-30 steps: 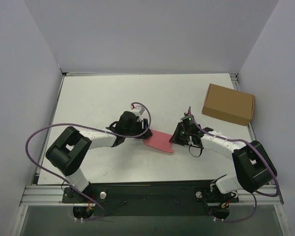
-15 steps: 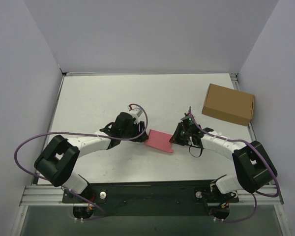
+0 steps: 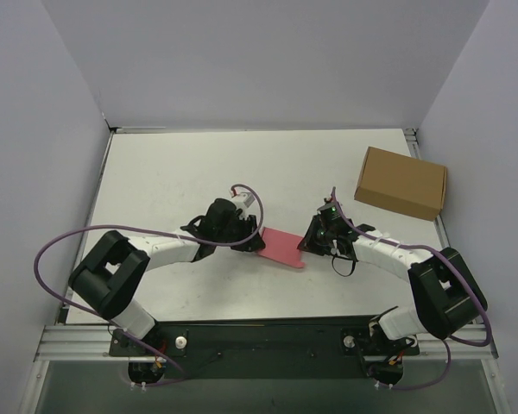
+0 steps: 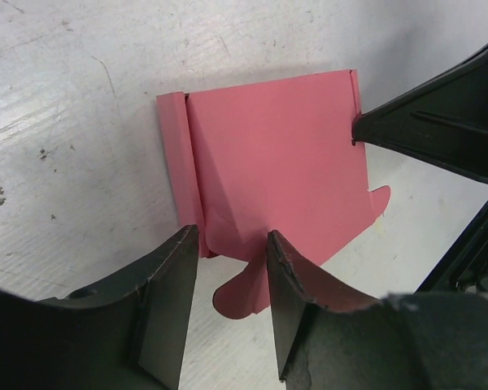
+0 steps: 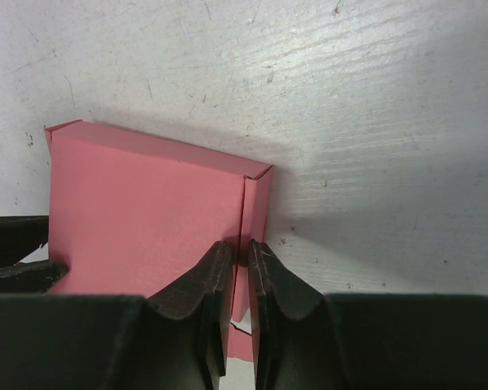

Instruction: Fold the paper box

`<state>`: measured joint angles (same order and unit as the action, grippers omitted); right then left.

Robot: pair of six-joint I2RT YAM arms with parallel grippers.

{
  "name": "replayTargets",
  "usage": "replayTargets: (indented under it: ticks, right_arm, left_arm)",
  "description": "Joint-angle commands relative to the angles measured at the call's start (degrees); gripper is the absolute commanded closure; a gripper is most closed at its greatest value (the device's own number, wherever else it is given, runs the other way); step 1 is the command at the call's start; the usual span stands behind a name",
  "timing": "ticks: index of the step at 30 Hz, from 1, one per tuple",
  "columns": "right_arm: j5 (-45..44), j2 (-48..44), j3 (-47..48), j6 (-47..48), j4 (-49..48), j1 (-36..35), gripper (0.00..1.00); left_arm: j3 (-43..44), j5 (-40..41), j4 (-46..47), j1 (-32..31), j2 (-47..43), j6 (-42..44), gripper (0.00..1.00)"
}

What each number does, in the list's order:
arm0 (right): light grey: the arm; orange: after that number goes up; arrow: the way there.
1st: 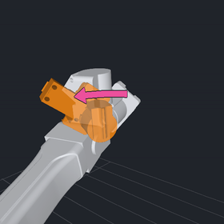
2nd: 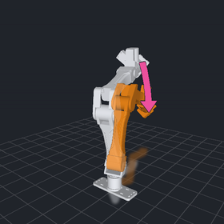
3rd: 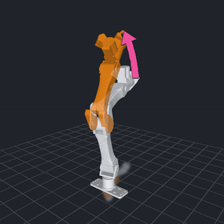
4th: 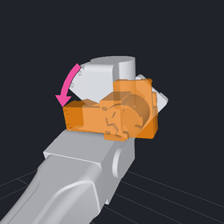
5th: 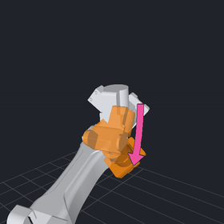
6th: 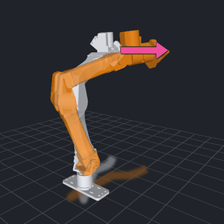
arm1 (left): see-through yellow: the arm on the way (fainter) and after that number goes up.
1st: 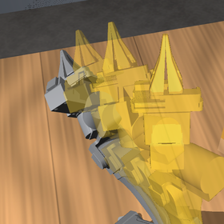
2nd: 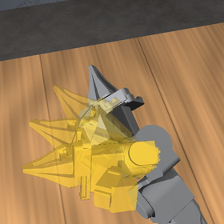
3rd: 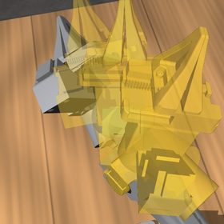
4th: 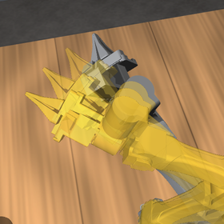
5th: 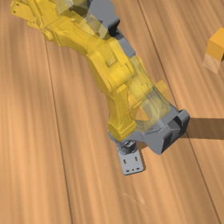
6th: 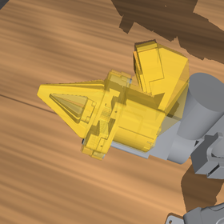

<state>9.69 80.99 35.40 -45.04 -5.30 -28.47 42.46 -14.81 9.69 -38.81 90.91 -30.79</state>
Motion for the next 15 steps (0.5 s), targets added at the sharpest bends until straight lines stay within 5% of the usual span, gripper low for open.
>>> replayTargets:
  ticks: [1,15]
  right_arm:
    - [-4.2,0.7,-2.3,1.7,7.8,-0.1,0.87]
    - [-4.6,0.5,-2.0,1.9,8.0,-0.1,0.87]
  left_arm:
    - [1.3,-1.5,5.2,-0.8,1.0,-1.4,0.53]
    - [1.7,1.3,2.0,-2.2,2.3,-1.3,0.72]
